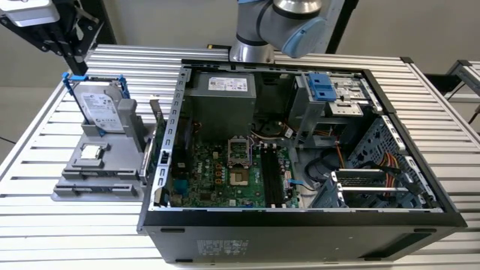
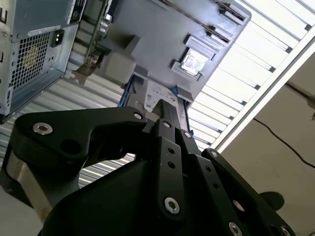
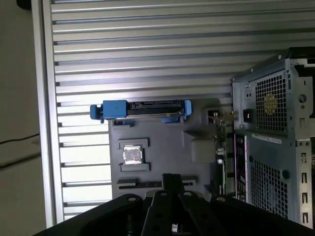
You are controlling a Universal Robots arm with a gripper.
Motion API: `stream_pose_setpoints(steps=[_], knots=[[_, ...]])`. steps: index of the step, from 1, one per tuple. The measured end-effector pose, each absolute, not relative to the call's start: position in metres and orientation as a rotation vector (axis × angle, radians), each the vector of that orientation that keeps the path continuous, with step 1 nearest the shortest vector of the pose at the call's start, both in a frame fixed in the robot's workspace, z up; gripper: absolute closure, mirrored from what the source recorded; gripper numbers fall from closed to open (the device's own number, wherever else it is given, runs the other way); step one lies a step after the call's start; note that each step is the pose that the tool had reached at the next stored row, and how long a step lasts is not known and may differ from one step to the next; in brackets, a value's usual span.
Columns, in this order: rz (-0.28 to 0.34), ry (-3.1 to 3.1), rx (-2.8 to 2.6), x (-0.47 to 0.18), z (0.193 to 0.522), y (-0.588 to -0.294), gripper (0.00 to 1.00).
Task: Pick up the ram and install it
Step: 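Reach for the ram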
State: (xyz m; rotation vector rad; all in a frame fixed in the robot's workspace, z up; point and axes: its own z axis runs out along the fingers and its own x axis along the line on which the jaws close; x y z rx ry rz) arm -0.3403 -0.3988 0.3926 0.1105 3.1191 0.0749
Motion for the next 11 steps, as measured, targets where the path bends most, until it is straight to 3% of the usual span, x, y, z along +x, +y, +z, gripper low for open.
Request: stream_pose_setpoints(steps=[11], knots=[[0.075,3.121,0.063,-0.3443,0.3926,-0.3988,1.0]])
